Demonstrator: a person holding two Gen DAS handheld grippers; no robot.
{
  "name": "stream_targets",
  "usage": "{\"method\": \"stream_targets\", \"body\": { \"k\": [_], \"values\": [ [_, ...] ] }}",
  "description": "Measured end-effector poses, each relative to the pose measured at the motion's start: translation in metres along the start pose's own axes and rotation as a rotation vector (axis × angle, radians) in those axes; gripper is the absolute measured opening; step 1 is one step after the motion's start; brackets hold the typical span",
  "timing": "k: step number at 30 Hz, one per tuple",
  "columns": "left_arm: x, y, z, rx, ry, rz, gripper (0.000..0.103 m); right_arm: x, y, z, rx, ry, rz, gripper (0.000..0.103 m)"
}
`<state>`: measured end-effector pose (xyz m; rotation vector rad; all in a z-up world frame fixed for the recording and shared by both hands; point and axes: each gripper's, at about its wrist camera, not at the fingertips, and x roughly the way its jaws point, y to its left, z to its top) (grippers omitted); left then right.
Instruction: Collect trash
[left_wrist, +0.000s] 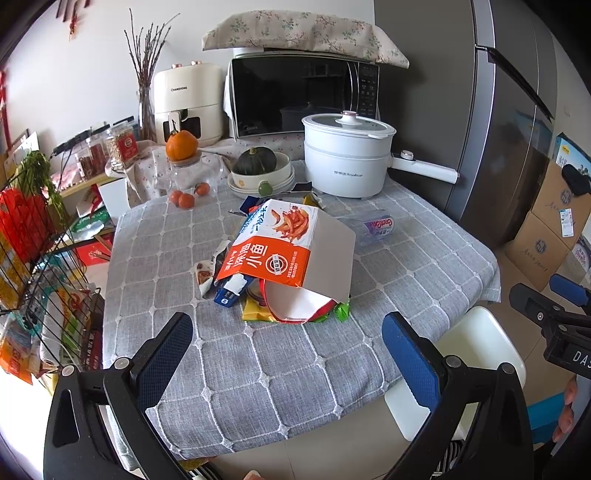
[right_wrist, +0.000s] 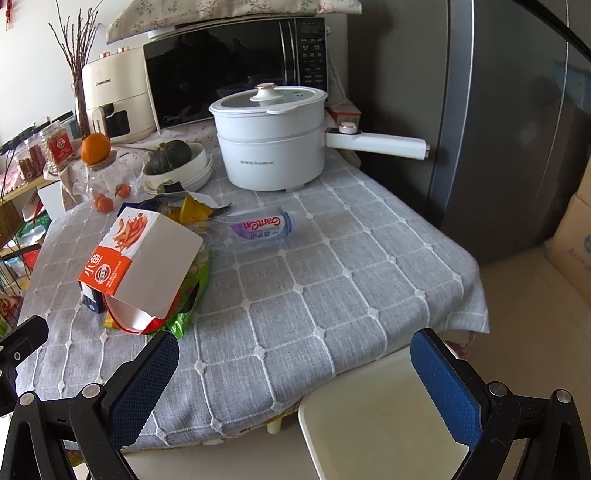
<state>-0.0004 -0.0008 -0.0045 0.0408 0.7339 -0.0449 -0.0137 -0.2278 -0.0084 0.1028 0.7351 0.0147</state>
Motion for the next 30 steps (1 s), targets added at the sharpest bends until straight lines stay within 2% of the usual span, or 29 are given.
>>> {"method": "stream_targets", "body": {
  "k": [15, 22, 30],
  "values": [
    [0.005, 0.002, 0.0, -0.009, 0.023, -0.02, 0.103, 0.001, -0.004, 0.004, 0.01, -0.012, -0.009, 0.103],
    [0.01, 0.008, 0.002, -0.045, 0.046, -0.071, 0.103, -0.001, -0.003, 0.007, 0.003, -0.011, -0.012, 0.103],
    [0.012, 0.011, 0.003, -0.055, 0.058, -0.162, 0.103, -0.002, -0.002, 0.009, 0.004, -0.005, -0.008, 0.103]
  ]
}}
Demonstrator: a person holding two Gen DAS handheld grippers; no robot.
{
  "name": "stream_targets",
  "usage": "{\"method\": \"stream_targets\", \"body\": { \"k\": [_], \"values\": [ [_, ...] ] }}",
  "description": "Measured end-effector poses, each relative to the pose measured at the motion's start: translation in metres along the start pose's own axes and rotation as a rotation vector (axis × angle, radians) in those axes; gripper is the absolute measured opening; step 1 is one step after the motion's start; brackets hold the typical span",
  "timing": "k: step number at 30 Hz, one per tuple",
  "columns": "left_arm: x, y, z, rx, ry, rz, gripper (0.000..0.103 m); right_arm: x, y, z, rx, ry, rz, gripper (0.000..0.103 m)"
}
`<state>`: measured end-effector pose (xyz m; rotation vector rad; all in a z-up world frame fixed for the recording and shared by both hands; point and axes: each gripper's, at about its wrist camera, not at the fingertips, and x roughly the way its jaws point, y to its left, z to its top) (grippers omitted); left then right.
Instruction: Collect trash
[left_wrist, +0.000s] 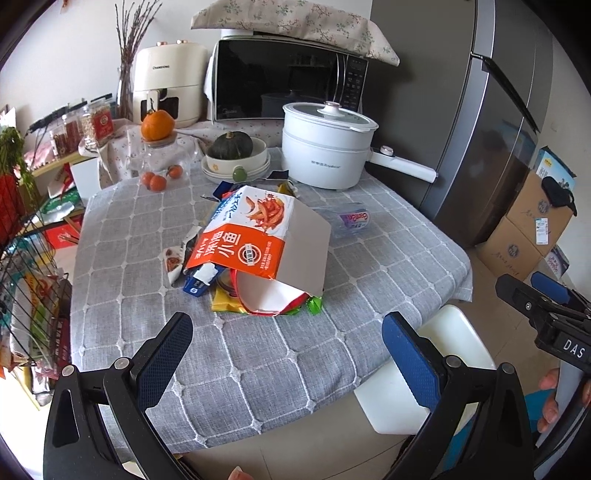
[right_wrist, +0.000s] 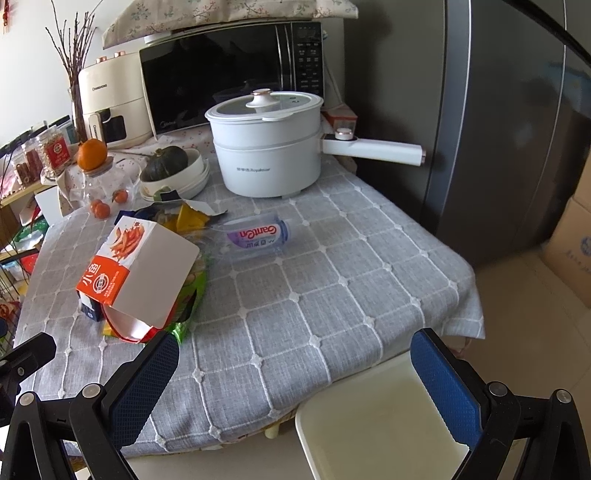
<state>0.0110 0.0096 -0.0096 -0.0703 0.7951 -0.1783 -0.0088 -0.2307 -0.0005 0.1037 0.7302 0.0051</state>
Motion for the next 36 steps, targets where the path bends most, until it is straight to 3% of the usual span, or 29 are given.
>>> {"method": "stream_targets", "body": {
  "k": [5, 7, 13, 17, 22, 24, 27, 30, 36],
  "values": [
    [0.015, 0.011, 0.005, 0.012, 0.069, -0.108, 0.103, 0.005, -0.004, 0.006, 0.019, 0.034, 0.021, 0.103],
    [0.027, 0.013, 0.006, 0.035, 0.097, -0.108, 0.102, 0.007, -0.004, 0.008, 0.007, 0.053, 0.04, 0.103],
    [0.073, 0.028, 0.017, 0.009, 0.152, -0.167, 0.088, 0.021, 0.002, 0.016, -0.063, 0.079, 0.063, 0.103],
    [0.113, 0.058, 0.028, -0.15, 0.197, -0.2, 0.077, 0.034, 0.005, 0.021, -0.085, 0.098, 0.067, 0.103],
    [0.141, 0.089, 0.032, -0.358, 0.176, -0.25, 0.07, 0.045, 0.008, 0.024, -0.125, 0.102, 0.049, 0.103],
    [0.146, 0.094, 0.033, -0.43, 0.167, -0.277, 0.048, 0.051, 0.007, 0.024, -0.133, 0.109, 0.032, 0.103],
    [0.149, 0.101, 0.032, -0.515, 0.146, -0.321, 0.027, 0.058, 0.004, 0.024, -0.12, 0.127, 0.026, 0.103],
    [0.14, 0.098, 0.037, -0.528, 0.101, -0.358, 0.012, 0.063, 0.001, 0.024, -0.106, 0.144, 0.028, 0.103],
    [0.114, 0.088, 0.05, -0.452, 0.025, -0.407, 0.0, 0.07, 0.002, 0.02, -0.111, 0.164, 0.017, 0.103]
  ]
}}
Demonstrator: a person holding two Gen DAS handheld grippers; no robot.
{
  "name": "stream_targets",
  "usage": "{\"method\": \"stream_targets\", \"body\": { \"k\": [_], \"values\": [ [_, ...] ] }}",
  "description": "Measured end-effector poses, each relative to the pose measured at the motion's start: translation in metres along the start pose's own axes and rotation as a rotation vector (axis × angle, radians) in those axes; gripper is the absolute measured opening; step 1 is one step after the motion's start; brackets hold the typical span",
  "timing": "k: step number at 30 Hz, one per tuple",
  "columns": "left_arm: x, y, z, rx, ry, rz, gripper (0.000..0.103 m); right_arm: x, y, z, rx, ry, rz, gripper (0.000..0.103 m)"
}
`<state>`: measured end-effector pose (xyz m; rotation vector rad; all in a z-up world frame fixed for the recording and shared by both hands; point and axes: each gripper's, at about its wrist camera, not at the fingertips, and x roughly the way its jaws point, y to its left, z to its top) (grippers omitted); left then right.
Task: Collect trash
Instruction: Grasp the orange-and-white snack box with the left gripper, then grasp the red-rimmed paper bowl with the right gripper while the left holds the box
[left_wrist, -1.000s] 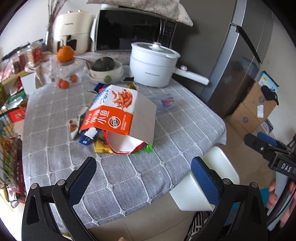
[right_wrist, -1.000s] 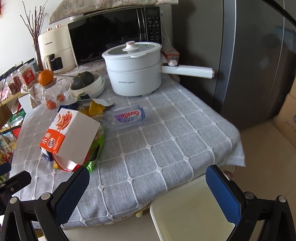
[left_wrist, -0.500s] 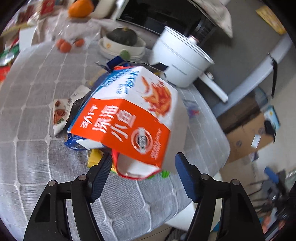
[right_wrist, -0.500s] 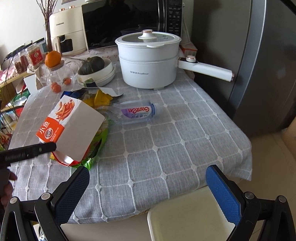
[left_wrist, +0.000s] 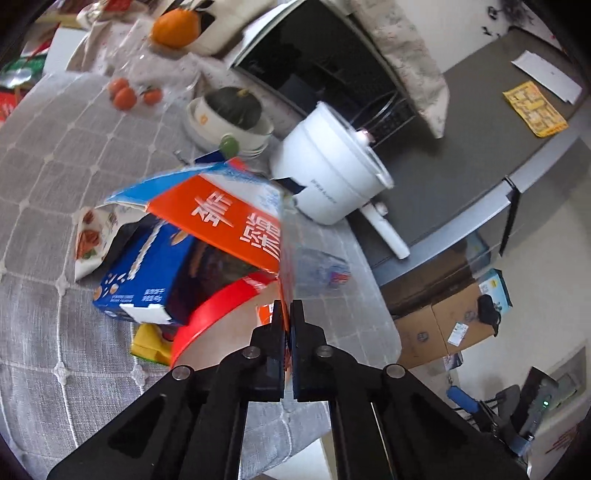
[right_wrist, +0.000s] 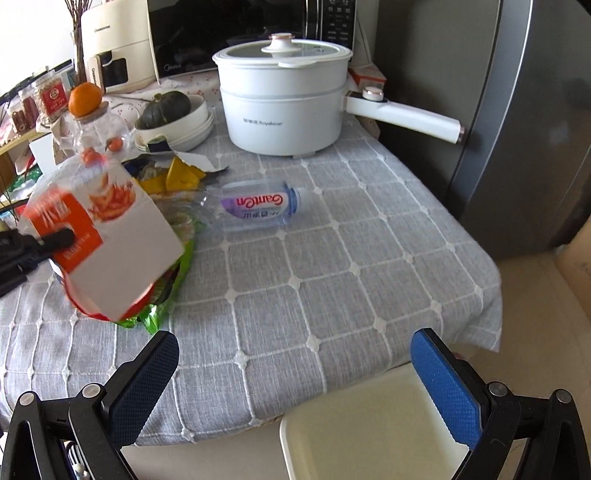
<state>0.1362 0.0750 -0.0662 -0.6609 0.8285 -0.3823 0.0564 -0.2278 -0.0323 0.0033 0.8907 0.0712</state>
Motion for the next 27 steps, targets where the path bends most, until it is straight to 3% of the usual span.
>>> {"method": "stream_targets", "body": {
  "k": [8, 15, 21, 27],
  "values": [
    [-0.034, -0.019, -0.003, 0.05, -0.025, -0.078, 0.0, 0.005, -0.001, 0.0, 0.034, 0.006, 0.049, 0.102],
    [-0.08, -0.034, -0.011, 0.128, -0.072, -0.076, 0.0, 0.013, 0.011, 0.001, 0.064, 0.02, 0.127, 0.098],
    [-0.127, -0.034, -0.017, 0.273, -0.151, 0.097, 0.0, 0.041, 0.047, -0.004, 0.069, 0.104, 0.266, 0.086],
    [-0.143, -0.001, -0.017, 0.3, -0.158, 0.211, 0.0, 0.088, 0.092, -0.014, 0.074, 0.2, 0.345, 0.071]
  ]
}}
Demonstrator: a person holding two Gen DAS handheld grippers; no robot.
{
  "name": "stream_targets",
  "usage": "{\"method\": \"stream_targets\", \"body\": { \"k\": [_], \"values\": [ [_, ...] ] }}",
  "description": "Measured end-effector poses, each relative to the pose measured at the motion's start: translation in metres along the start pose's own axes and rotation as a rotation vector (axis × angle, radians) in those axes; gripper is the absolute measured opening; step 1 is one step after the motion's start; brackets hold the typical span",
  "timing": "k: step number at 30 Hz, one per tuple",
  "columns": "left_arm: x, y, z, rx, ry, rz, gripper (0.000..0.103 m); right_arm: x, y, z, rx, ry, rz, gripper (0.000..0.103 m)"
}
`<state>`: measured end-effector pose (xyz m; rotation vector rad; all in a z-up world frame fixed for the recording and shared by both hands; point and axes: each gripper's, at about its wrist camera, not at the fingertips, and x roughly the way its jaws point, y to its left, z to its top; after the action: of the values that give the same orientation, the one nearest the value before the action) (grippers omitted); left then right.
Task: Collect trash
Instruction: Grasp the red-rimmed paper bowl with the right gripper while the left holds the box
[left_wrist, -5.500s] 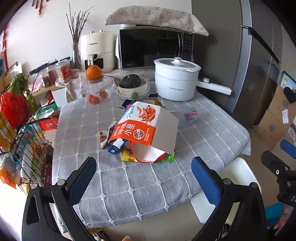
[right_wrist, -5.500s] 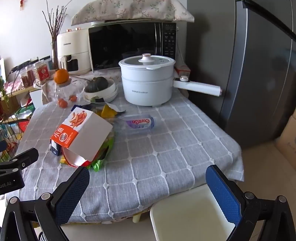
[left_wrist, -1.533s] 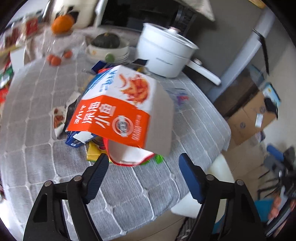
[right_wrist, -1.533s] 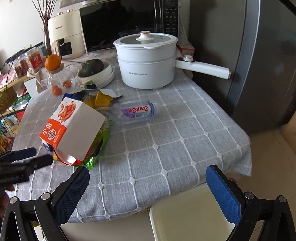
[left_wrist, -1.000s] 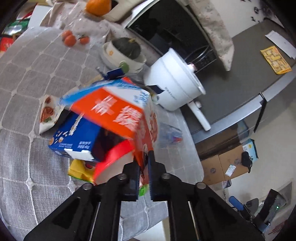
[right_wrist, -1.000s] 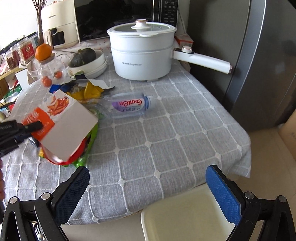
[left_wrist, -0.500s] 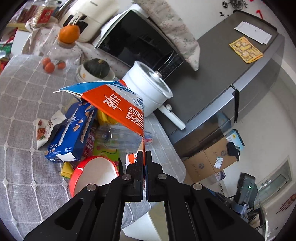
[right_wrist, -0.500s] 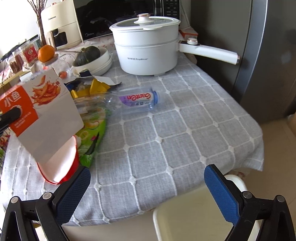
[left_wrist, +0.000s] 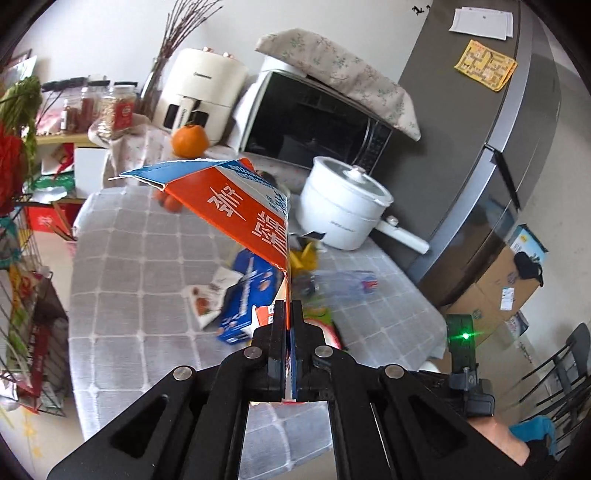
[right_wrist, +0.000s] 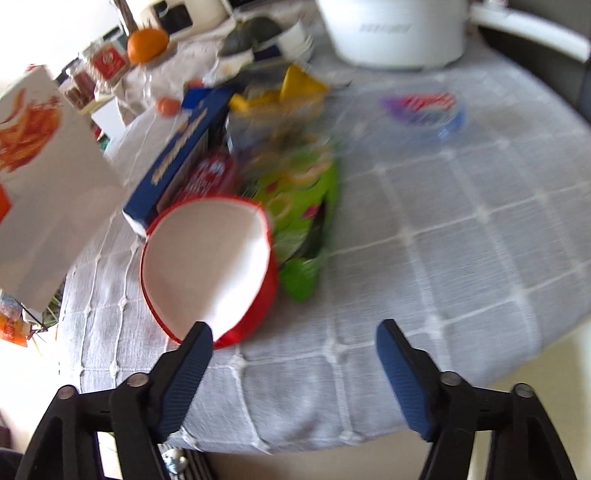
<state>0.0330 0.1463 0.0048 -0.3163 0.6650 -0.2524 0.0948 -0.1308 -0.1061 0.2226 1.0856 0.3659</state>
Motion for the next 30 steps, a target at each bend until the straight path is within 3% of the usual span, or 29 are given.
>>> {"method": "stream_targets", "body": {
  "k": [8, 10, 11, 12, 17, 22, 30],
  "values": [
    [-0.003, 0.027, -0.007, 0.008, 0.023, 0.052, 0.0, 0.057, -0.003, -0.001, 0.147, 0.044, 0.073, 0.046],
    [-0.003, 0.031, -0.008, 0.007, 0.025, 0.058, 0.0, 0.059, -0.003, -0.001, 0.164, 0.008, 0.08, 0.04],
    [-0.003, 0.031, -0.007, 0.007, 0.027, 0.059, 0.0, 0.059, -0.004, 0.001, 0.169, 0.008, 0.094, 0.029],
    [-0.003, 0.032, -0.006, 0.007, 0.029, 0.059, 0.0, 0.06, -0.003, 0.001, 0.175, 0.007, 0.111, 0.025],
    [-0.003, 0.028, -0.008, 0.017, 0.039, 0.042, 0.0, 0.047, -0.002, 0.001, 0.199, -0.018, 0.128, 0.014],
    [-0.003, 0.013, -0.007, 0.045, 0.032, 0.017, 0.0, 0.021, 0.001, -0.001, 0.118, -0.042, 0.094, 0.013],
    [0.004, -0.033, -0.01, 0.076, 0.039, -0.073, 0.0, -0.035, -0.033, -0.008, 0.166, -0.139, 0.12, 0.013]
  ]
}}
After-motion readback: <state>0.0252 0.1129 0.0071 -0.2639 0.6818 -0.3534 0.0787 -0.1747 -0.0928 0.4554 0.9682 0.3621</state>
